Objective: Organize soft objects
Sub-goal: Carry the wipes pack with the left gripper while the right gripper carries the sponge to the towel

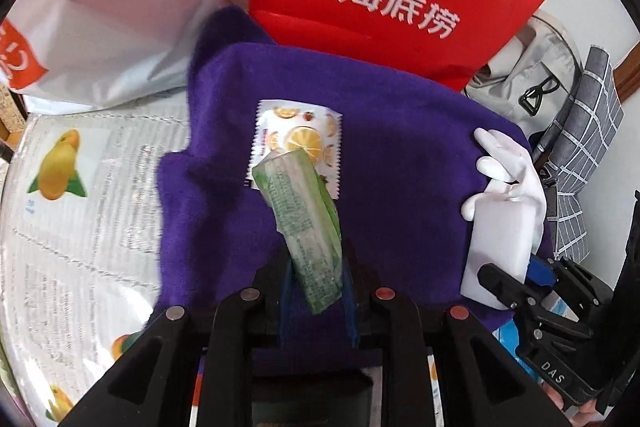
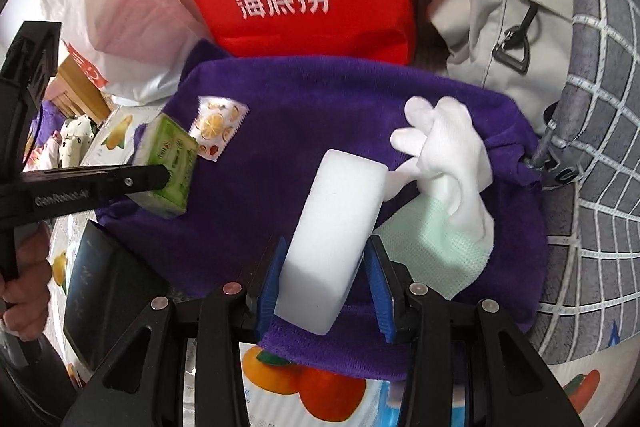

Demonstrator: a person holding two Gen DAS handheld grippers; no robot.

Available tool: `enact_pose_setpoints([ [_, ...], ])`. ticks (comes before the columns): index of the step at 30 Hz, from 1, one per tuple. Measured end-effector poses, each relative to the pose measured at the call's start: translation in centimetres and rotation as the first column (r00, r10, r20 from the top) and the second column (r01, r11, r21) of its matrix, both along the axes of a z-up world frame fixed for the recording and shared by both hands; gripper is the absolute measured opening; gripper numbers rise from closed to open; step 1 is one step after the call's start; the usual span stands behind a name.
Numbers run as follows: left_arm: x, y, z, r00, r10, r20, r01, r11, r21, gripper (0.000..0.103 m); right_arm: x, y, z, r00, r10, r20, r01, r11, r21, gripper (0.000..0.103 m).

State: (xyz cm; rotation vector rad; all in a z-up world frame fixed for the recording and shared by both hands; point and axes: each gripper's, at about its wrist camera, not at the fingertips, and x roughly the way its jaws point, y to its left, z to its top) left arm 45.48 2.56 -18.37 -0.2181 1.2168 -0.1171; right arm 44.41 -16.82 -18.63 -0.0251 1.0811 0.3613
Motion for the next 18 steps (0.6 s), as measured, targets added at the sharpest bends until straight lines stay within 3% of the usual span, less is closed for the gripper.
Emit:
enact_pose_setpoints([
  [4,0.1,-0.4,-0.1,1.000,-0.020,0.002,0.020,1.000,0.004,0.027,0.1,-0.4,-0.2,1.000,0.005,0.003,-0.005,1.000,0.002,0.041],
  [9,0.3,-0.1,-0.5,0.999,-0.014,-0.033,0.013,1.000,-0.010,0.036,-0.2,-1.1,0.4,0.999,-0.006,0.037,0.006,1.000,-0.005,0.055],
  [11,0.0,0.3,0.3,1.000,-0.014,-0.018,0.014,1.000,-0.016,0.052,-0.3,-1.5,1.0,0.998,-0.010,0.055,0.010,1.000,-0.006,0.058],
  [13,-0.6,0.7,1.2,1.000,-0.008,0.012,0.008,1.000,-0.015,0.062,-0.6,-2.0,2.1,0.996,-0.023,0.085,0.022,1.000,0.002,0.062],
  [15,-1.3,1.1,2.0,1.000,0.001,0.029,-0.001,1.000,-0.009,0.063,-1.2,-2.6,3.2,0.991,-0.044,0.124,0.042,0.999,0.012,0.070],
  [18,-2.7,1.7,3.3,0.999,0.010,0.041,-0.010,1.000,-0.012,0.063,-2.7,-3.4,4.9,0.982,-0.070,0.178,0.066,0.997,0.030,0.073],
])
